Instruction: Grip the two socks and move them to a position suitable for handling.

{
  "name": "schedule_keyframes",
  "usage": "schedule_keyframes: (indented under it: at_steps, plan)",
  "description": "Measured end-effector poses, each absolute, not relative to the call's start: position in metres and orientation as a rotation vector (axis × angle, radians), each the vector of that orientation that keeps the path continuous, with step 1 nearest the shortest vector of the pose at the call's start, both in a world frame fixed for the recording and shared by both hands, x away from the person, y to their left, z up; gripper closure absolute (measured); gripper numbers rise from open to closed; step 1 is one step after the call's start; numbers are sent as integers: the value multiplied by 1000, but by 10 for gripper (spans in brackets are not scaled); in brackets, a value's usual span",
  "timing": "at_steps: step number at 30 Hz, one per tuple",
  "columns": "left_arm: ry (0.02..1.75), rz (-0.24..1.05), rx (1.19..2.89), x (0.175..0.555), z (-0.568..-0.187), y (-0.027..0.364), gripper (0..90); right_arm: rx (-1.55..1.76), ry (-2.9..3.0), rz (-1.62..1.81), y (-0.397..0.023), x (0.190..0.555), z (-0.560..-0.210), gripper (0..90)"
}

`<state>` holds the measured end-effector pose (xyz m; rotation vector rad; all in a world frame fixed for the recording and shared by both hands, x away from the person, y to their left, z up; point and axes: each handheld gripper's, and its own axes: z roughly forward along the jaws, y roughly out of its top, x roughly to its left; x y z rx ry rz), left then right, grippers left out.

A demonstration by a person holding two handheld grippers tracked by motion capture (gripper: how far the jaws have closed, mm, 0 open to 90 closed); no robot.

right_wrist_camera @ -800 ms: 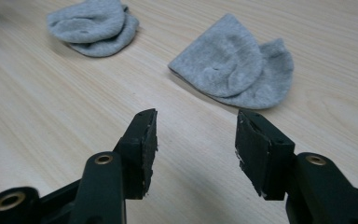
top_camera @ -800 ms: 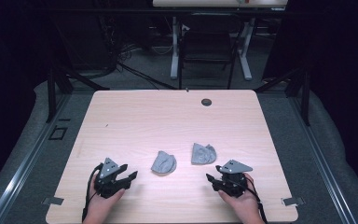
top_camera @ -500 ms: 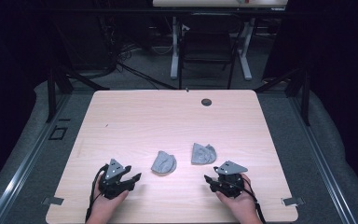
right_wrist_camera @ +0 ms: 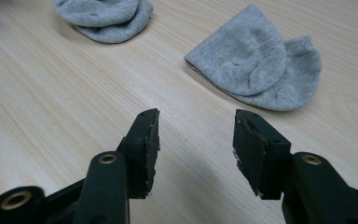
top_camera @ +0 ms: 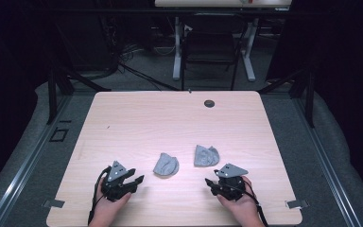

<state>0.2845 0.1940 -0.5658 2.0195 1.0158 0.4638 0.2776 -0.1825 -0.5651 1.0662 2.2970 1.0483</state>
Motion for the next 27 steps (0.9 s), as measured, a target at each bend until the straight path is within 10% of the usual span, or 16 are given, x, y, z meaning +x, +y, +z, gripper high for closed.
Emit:
schedule_keyframes:
  at_steps: [16, 27]
  plan:
    - [1002, 453, 2010, 294, -558, 177, 515, 1076, 2293, 1045, -185, 278, -565, 510]
    - [960, 510, 2036, 305, -555, 160, 747, 1083, 2290, 1049, -187, 278, -564, 510]
